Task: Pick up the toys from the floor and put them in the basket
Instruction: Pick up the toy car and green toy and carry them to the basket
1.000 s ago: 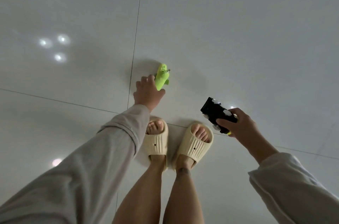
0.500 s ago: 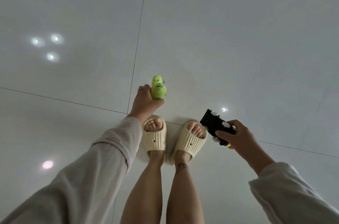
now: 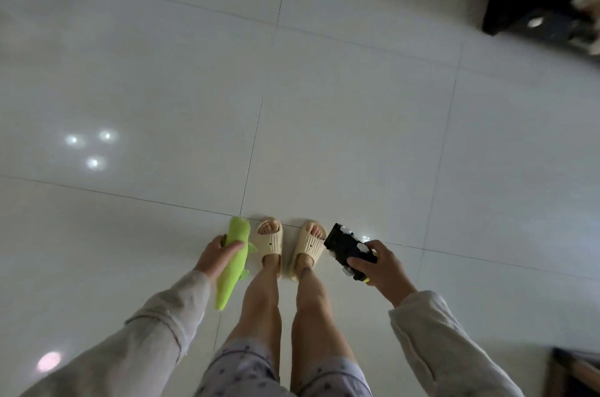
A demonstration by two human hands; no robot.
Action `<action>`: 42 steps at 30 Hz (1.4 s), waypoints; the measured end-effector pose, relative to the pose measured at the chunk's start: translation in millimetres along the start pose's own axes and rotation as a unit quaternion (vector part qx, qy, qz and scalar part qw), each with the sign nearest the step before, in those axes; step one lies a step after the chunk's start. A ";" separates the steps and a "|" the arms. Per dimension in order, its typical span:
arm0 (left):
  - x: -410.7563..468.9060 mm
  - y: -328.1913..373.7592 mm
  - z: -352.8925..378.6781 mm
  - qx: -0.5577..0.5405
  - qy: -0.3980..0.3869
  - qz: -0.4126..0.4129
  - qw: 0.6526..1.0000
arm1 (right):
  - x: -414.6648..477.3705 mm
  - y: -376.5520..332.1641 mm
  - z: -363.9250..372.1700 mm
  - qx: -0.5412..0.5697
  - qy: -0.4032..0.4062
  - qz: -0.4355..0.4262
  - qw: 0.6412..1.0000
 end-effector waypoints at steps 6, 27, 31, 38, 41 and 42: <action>-64.5 -0.2 -23.3 0.003 0.010 0.035 0.999 | -43.5 27.4 -20.1 -0.016 0.005 0.002 1.000; -227.0 -183.1 37.5 -0.215 0.196 -0.006 0.957 | -50.4 -10.0 -66.1 -0.161 -0.034 -0.066 0.984; -238.4 -225.5 78.6 -0.290 0.225 -0.065 0.928 | -62.9 -65.7 -17.9 -0.273 -0.104 -0.134 0.947; -242.9 -252.4 121.8 -0.453 0.274 -0.148 0.835 | -91.4 -137.3 55.0 -0.388 -0.152 -0.192 0.889; -228.5 -260.5 119.0 -0.515 0.286 -0.187 0.786 | -100.1 -164.9 79.7 -0.406 -0.158 -0.191 0.879; -224.2 -259.5 112.5 -0.524 0.283 -0.191 0.780 | -101.8 -174.9 88.4 -0.412 -0.157 -0.194 0.876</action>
Point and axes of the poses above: each hand's wrist, its own x-axis towards the middle knuckle, its own z-axis out of the palm, y = z × x, the point moved 1 cm from there along x, towards the middle knuckle, and after that the axes turned 5 degrees about z, right-handed, at the moved point
